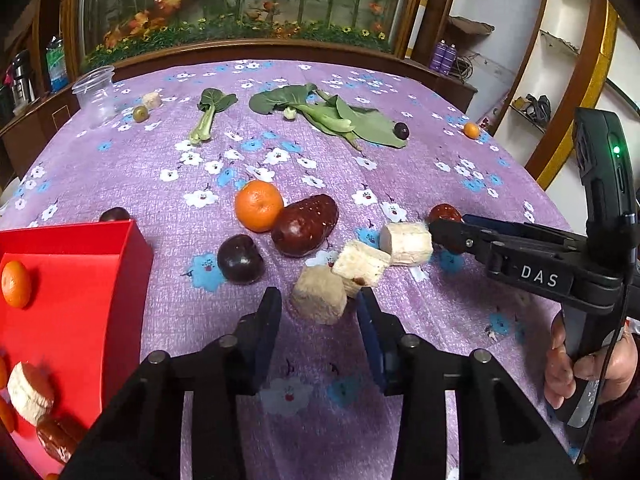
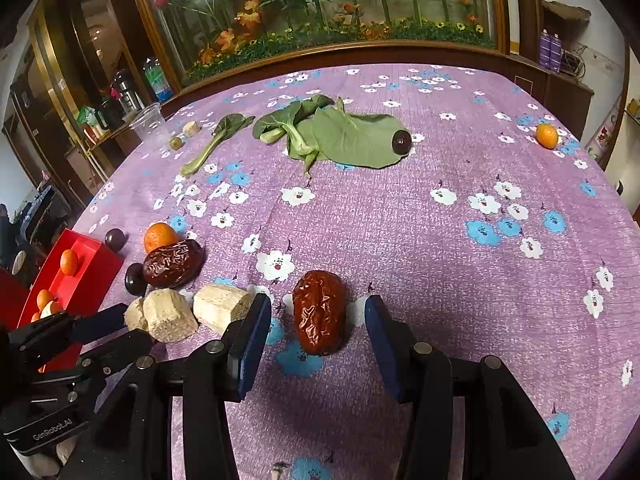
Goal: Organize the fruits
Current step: 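Grasp a red date with the right gripper while the left gripper grasps a yam chunk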
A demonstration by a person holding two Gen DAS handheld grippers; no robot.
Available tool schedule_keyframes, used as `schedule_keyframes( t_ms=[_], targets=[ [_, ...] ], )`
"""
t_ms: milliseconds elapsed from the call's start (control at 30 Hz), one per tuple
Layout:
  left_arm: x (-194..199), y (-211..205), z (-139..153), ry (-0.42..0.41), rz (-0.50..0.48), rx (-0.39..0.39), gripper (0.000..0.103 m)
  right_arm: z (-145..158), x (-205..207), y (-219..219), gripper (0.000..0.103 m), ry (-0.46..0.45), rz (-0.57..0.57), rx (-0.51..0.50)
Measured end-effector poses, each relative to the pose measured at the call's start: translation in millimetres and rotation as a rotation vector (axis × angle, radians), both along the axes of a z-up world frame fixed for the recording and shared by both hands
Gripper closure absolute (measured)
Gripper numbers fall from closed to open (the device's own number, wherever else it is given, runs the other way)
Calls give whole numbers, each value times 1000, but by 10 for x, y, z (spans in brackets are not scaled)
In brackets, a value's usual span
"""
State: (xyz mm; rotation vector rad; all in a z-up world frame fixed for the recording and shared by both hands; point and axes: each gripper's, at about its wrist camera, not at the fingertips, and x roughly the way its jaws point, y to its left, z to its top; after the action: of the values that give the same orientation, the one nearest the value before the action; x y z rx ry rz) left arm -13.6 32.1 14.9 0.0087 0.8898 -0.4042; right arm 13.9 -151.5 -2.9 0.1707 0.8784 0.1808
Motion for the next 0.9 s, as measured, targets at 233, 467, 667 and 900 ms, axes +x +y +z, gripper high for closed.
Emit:
schedule_keyframes(
  t_ms=[233,467,667,900],
  targets=[
    [98,-28,-62,23,-6,1,65,-7,45,46,51,-7,4,-5],
    [68,-73,-49,9,-9,33,75,-14,41,57,73,-14,-8,-23],
    [-39,12,49,-4,7,10,75,-2,-4,21,74,0,-19,7],
    [-307,211,310,-47,39,-29,75,192,-214,86,74,-31,-16,10]
  ],
)
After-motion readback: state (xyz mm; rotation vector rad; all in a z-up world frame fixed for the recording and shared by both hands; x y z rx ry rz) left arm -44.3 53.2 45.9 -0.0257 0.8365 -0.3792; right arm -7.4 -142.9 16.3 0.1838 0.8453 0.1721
